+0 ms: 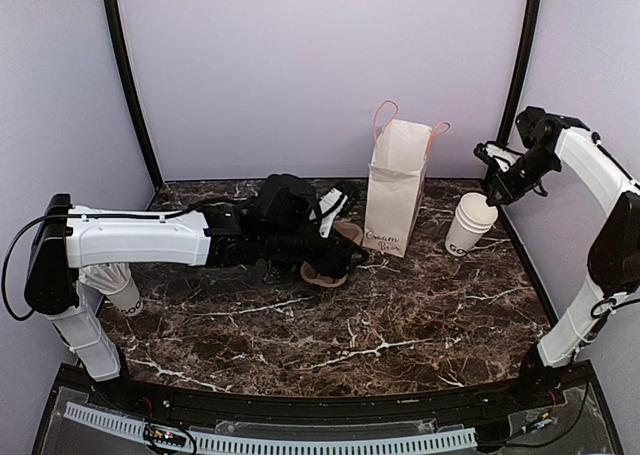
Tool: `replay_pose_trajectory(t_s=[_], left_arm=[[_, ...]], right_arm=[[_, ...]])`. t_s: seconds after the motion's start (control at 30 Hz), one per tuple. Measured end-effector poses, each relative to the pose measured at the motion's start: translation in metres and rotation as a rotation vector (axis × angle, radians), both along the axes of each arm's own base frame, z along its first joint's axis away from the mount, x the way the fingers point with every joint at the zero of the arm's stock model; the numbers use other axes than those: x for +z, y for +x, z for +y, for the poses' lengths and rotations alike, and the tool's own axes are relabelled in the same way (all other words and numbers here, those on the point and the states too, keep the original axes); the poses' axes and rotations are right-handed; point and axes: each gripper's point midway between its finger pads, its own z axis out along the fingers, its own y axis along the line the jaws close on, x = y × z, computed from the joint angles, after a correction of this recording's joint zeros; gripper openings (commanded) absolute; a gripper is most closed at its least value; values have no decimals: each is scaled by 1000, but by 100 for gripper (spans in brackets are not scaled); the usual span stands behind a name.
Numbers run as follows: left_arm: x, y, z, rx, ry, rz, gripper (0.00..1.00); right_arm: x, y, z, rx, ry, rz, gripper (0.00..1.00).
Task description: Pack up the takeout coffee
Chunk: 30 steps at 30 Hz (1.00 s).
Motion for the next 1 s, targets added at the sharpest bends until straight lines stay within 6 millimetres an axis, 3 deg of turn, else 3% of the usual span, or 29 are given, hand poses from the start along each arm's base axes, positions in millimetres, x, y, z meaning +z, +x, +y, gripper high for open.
replay_pose_trajectory(t_s=[0.13,0.4,0.5,0.63,0.8,1.0], left_arm=[[-5,-1,1,0,9,5,68],[-5,-2,0,1,-4,21,68],[-5,-3,0,6,-12,35,68],[0,-4,-4,14,-55,66,69],[8,-5,-13,25,-139,128,69],[-1,-5,-25,27,-210,252,68]], right_arm=[[-2,-2,16,47,1,-1,0],[-2,-3,22,65,-1,6,0],[0,-10,46,161,42,4,0],[0,-30,82,305,88,8,0],[-15,-75,128,511,105,66,0],[-26,-123,180,752,83,90,0]])
